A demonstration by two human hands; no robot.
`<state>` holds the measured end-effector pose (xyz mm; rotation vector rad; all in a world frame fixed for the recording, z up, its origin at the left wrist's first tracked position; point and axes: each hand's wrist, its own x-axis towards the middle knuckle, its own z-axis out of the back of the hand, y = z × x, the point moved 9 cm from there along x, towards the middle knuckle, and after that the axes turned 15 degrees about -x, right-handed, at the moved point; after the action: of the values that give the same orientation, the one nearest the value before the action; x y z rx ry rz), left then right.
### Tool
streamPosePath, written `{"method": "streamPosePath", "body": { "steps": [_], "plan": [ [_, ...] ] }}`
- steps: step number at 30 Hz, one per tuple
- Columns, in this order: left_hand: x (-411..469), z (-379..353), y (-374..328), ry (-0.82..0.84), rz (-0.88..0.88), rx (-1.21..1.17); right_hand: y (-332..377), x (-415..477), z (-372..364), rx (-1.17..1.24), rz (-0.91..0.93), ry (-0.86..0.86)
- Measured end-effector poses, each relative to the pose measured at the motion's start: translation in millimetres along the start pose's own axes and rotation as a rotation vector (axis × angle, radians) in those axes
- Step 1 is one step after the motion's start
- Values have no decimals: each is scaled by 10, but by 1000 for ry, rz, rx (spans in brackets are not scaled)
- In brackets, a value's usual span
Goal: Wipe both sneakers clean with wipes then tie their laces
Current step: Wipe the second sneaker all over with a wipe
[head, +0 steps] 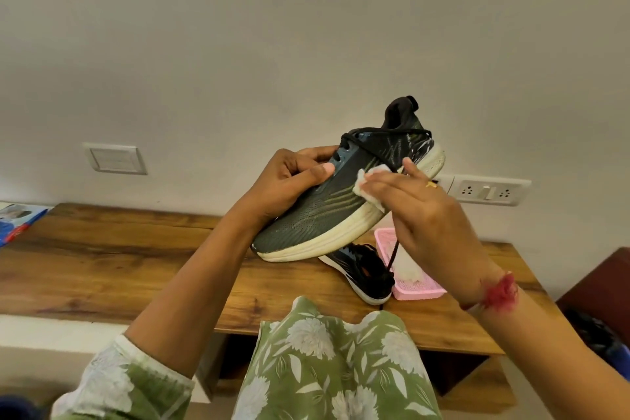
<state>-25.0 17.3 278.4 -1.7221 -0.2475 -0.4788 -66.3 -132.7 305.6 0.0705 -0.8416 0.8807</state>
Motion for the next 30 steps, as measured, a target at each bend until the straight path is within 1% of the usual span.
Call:
{"method": "streamPosePath", "body": {
  "steps": [1, 2, 5, 6, 9, 10, 13, 14, 15, 18, 19, 23, 24, 26, 28, 30],
  "plan": [
    [8, 10, -4, -6, -2, 0, -12, 3, -14, 6, -24, 5],
    [17, 12, 0, -5, 1, 4, 80, -19, -30, 14, -6, 13],
    [16, 34, 45, 0, 24, 14, 399, -140, -40, 59, 123, 25],
    [8, 44, 53, -6, 22, 27, 344, -130, -53, 50, 121, 44],
    [3, 45, 68, -19, 24, 55, -45, -21, -52, 23, -38, 17],
    [10, 50, 73, -27, 29, 62, -38, -15, -59, 23, -49, 17],
    [8, 69, 69, -39, 36, 60, 317, -112, -80, 56, 89, 11],
    [0, 62, 60, -38, 32, 51, 338, -122, -81, 70, 117, 22],
    [-9, 55, 54, -37, 33, 43, 259, -90, -92, 72, 105, 34],
    [-6, 72, 38, -72, 32, 23, -118, 35, -82, 74, -80, -5],
    [3, 90, 43, -88, 36, 30, -87, 41, -82, 90, -98, -12],
    [-12, 109, 53, -101, 50, -9, 352, -72, -96, 177, 55, -1],
    [-16, 91, 48, -90, 43, -18, 289, -58, -106, 168, 59, 11],
    [-23, 76, 44, -85, 36, -20, 20, 8, -124, 132, -28, -5],
    [-9, 102, 42, -101, 30, -2, -39, 24, -129, 116, -83, -10],
    [-5, 122, 41, -107, 31, 15, 210, -36, -138, 132, -1, -12]
  ]
}}
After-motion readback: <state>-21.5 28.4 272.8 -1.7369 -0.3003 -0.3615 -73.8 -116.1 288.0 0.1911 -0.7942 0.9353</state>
